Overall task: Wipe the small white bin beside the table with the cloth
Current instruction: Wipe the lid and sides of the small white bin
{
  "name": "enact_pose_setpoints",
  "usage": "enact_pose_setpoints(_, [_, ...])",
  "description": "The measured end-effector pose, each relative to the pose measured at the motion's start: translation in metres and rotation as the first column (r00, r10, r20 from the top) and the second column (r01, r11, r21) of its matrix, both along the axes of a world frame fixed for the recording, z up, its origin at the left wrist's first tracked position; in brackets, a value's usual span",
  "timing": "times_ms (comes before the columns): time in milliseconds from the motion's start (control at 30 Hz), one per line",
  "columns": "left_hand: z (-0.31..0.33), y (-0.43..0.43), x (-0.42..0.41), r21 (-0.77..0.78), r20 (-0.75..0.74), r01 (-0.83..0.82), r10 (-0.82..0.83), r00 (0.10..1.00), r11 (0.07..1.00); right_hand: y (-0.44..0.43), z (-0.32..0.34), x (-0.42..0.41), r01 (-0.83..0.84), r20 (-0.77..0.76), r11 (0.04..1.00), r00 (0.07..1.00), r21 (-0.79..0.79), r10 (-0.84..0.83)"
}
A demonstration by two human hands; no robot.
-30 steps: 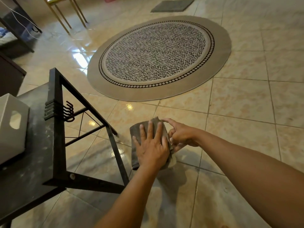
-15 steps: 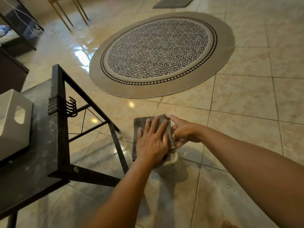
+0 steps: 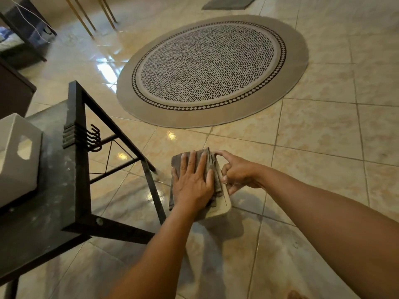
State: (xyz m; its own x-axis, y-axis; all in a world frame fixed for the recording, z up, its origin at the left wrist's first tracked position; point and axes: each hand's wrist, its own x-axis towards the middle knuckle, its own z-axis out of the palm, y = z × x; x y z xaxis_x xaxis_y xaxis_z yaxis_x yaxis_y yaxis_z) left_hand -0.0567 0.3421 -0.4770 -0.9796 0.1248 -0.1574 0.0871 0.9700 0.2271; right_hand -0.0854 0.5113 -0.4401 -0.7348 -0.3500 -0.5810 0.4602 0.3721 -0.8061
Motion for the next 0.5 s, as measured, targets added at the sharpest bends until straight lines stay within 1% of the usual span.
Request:
enact_pose_setpoints(167, [-0.004,0.000,0.043,0.043,0.003,-0.117,0.117,0.993,0.992,-0.002,-0.002,-0.002,0.018,-0.004,1.000,1.000,0.012,-0.018])
enact_pose_setpoints(300, [-0.006,0.025,0.077,-0.041,0.001,-0.076,0.076,0.997,0.996,0.001,-0.003,-0.002,0.004,-0.007,1.000,1.000,0.030,-0.003])
enact_pose_setpoints(400, [-0.005,0.040,0.075,-0.067,0.014,-0.066,0.068,0.998,0.996,0.002,-0.001,-0.001,0.001,-0.014,0.999,1.000,0.045,0.000])
enact_pose_setpoints(500, [-0.003,0.032,0.072,-0.066,0.032,-0.052,0.054,0.998,0.997,-0.001,-0.002,-0.001,0.010,-0.020,0.999,1.000,0.040,-0.009])
